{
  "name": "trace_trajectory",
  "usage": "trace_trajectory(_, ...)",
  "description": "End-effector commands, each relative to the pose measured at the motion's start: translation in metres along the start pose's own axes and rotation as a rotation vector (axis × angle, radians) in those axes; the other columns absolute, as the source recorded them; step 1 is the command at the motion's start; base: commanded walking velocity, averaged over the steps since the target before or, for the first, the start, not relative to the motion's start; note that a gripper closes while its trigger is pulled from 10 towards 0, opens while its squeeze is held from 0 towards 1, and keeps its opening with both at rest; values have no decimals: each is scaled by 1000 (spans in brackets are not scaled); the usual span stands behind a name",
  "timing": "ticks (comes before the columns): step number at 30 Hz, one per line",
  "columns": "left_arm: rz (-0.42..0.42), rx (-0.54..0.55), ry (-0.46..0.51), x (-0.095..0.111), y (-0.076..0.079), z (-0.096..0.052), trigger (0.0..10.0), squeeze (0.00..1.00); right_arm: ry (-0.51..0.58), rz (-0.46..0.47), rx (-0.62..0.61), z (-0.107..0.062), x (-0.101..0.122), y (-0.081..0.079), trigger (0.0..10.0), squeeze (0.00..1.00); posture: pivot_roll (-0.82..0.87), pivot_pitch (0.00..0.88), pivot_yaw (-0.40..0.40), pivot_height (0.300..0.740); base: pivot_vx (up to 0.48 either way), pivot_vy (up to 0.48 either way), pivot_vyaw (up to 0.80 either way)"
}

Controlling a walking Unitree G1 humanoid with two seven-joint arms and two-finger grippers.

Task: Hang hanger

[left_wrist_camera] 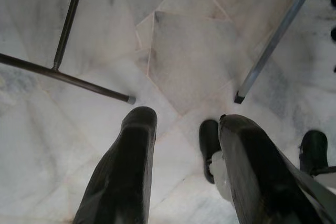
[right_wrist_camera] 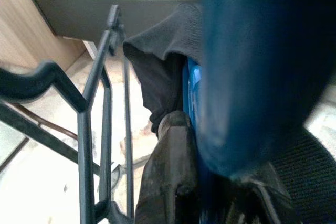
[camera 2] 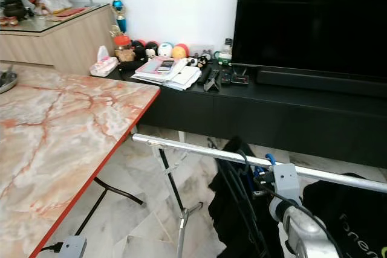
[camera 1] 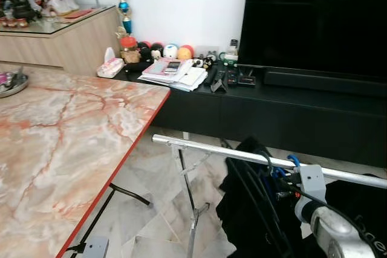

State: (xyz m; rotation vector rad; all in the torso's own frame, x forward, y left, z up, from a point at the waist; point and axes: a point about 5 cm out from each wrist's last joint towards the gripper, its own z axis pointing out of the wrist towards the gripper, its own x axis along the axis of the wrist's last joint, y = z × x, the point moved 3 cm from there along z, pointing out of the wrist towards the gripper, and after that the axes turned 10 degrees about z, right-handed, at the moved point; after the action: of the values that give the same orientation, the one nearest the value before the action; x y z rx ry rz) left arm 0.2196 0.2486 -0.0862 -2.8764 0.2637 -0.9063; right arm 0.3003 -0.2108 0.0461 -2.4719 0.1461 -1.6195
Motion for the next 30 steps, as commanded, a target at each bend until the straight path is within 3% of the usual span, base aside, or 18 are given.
trace_trajectory(1, 39, 3, -14, 2, -5, 0, 10000, 0, -19, 24, -33, -5, -9, 3, 0, 0, 3, 0, 77, 740, 0, 0, 0)
trace_trajectory(3, 42, 1, -15, 2, -5, 0, 10000, 0, -4, 27, -32, -6, -7, 2, 0, 0, -2, 0, 77, 740, 0, 0, 0)
trace_trajectory(6, 38, -11, -24, 0, -1, 0, 10000, 0, 102, 43, -67, -18, 9, -3, 0, 0, -18, 0, 53, 740, 0, 0, 0)
trace_trajectory(12, 5, -23, -35, -7, 5, 0, 10000, 0, 157, 44, -75, -38, 15, -6, 0, 0, -39, 0, 18, 740, 0, 0, 0)
trace_trajectory(19, 6, -57, -70, -23, 16, -1, 10000, 0, 238, 85, -144, -68, 17, 6, 0, 0, -83, 0, 2, 740, 0, 0, 0)
trace_trajectory(24, 30, -92, -73, -28, 26, -2, 10000, 0, 157, 72, -180, -83, -9, 20, 0, 0, -109, 0, 13, 740, 0, 0, 0)
trace_trajectory(26, 44, -102, -75, -31, 30, -2, 10000, 0, 117, 111, -207, -89, -27, 27, 0, 0, -113, 0, 31, 740, 0, 0, 0)
trace_trajectory(30, 92, -121, -68, -30, 32, -2, 10000, 0, 87, 119, -221, -83, -46, 31, 0, 0, -94, 0, 36, 740, 0, 0, 0)
